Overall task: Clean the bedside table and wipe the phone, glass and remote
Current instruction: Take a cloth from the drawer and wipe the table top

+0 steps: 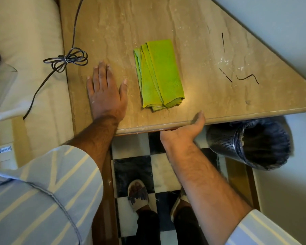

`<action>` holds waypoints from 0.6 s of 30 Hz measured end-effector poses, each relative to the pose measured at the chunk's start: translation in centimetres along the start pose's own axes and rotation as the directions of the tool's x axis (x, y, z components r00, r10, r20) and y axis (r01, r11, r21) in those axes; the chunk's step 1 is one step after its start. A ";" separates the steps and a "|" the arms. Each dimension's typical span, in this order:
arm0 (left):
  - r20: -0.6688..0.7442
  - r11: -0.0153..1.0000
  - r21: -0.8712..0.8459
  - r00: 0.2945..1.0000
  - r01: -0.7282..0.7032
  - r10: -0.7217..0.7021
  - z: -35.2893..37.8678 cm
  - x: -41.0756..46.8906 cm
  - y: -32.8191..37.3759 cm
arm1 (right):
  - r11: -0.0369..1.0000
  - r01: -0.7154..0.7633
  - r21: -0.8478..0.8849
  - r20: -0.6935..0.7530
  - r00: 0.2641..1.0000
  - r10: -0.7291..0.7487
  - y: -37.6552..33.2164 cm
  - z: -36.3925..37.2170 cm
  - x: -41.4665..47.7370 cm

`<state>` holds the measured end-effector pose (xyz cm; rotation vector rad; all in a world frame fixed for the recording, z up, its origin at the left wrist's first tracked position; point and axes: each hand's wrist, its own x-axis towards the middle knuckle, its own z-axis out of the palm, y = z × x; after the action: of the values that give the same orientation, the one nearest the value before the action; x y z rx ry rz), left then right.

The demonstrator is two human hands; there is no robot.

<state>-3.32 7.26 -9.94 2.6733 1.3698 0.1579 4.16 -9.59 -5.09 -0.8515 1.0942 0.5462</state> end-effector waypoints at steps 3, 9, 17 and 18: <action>0.023 1.000 0.001 1.000 -0.004 0.004 0.5 -0.2 0.0 | 0.991 -0.117 0.060 0.091 0.990 0.111 -0.5 -1.2 0.7; 0.017 1.000 0.024 1.000 -0.018 0.017 0.2 -0.2 0.0 | 0.682 -0.135 -0.719 0.137 0.934 0.329 -4.1 -2.4 -1.1; 0.017 1.000 0.018 1.000 -0.009 0.009 0.2 -0.1 0.0 | -0.622 0.764 -0.175 0.959 0.274 0.066 -2.9 7.8 0.3; 0.014 1.000 0.019 1.000 -0.006 0.006 0.2 -0.1 -0.1 | -0.733 0.671 -0.115 0.939 0.314 0.140 -2.3 8.7 1.6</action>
<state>-3.41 7.17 -10.13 2.6887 1.3665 0.1274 11.16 -3.85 -4.11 -2.4693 -1.3259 0.4715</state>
